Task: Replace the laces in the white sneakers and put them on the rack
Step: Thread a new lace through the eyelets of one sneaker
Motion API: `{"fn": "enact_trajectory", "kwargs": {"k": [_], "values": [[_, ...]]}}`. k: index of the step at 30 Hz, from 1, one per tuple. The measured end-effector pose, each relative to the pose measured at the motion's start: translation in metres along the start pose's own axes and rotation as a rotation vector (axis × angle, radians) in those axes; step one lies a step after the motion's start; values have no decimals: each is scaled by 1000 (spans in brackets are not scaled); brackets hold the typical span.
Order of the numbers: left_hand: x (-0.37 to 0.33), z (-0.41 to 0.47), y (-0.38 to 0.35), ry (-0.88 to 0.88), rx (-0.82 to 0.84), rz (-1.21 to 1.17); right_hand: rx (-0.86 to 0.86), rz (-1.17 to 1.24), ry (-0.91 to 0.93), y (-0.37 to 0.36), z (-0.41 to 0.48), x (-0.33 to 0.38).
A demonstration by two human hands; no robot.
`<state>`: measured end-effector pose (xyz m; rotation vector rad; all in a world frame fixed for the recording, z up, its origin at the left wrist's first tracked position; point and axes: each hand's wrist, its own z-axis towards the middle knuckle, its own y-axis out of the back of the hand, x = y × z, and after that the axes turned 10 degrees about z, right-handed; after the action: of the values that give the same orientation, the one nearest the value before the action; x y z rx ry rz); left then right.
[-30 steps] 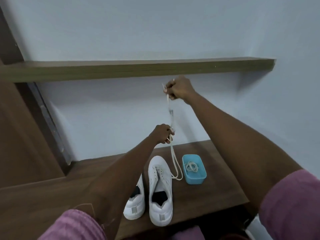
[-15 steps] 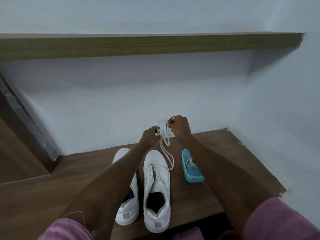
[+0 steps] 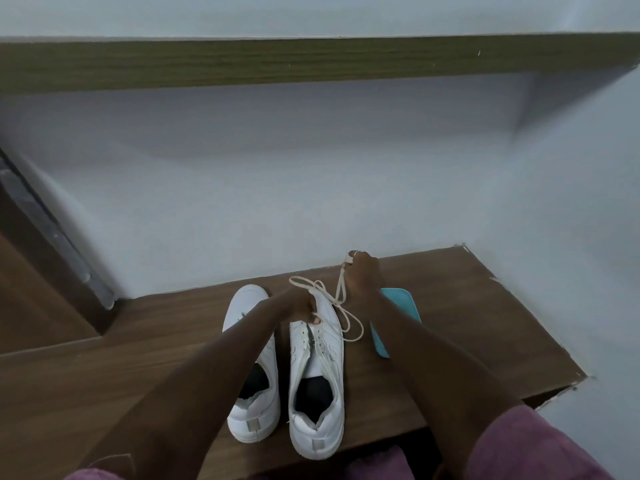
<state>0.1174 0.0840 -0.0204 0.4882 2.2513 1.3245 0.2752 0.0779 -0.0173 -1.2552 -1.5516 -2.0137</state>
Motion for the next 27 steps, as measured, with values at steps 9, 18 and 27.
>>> {"fn": "enact_trajectory", "kwargs": {"k": [9,18,27], "values": [[-1,-3,28,169,-170,-904,-25,135,-18,-2,-31,-17],[-22,9,47,219,-487,-865,484,-445,333,-16,-67,-48],[-13,-18,8,299,-238,-201,336,223,-125,-23,-71,-50]]}}
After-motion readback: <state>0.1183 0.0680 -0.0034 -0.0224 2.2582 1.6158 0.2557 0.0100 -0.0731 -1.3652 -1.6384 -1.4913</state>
